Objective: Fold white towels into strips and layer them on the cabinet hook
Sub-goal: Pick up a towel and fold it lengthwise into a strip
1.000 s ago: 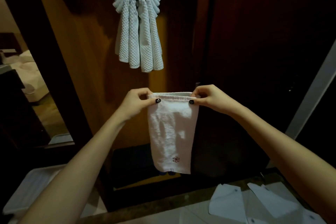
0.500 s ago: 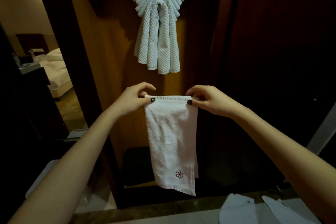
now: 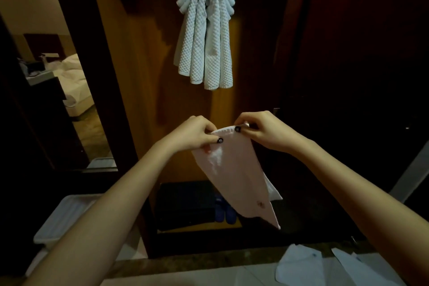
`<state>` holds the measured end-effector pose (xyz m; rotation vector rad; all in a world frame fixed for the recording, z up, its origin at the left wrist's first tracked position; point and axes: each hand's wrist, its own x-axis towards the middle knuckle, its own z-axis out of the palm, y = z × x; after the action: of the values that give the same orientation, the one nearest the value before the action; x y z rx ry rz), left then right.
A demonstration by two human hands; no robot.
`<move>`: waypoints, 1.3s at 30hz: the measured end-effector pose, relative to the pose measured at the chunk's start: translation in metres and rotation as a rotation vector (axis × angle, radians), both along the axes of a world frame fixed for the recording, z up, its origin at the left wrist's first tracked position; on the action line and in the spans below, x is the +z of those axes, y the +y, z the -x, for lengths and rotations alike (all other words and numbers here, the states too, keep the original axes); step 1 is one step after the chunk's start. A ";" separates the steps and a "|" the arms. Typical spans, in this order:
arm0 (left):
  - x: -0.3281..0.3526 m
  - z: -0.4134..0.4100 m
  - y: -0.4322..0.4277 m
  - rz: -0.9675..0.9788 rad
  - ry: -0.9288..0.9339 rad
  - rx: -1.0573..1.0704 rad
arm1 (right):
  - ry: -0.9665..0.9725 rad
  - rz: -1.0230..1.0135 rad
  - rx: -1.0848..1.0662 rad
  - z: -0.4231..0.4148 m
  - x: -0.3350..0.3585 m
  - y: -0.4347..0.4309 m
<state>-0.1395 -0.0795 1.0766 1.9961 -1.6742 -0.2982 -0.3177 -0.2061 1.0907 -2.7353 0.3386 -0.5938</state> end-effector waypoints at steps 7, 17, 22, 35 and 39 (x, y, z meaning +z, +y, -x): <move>-0.002 0.000 0.005 0.092 0.117 -0.146 | -0.064 -0.184 -0.065 0.019 -0.012 -0.004; 0.007 0.012 0.015 0.283 0.431 -0.229 | -0.219 -0.413 0.058 0.017 -0.014 0.006; 0.008 0.013 0.019 0.302 0.470 -0.226 | -0.081 -0.480 0.160 0.009 -0.005 0.015; 0.019 0.027 0.029 0.243 0.457 -0.285 | -0.042 -0.274 0.159 0.010 0.017 0.026; 0.018 0.026 0.029 0.328 0.434 -0.266 | -0.032 -0.252 0.114 0.008 0.020 0.027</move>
<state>-0.1657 -0.0509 1.0944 1.3568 -1.5805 -0.4775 -0.3256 -0.1790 1.1106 -2.4819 0.2300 -0.5253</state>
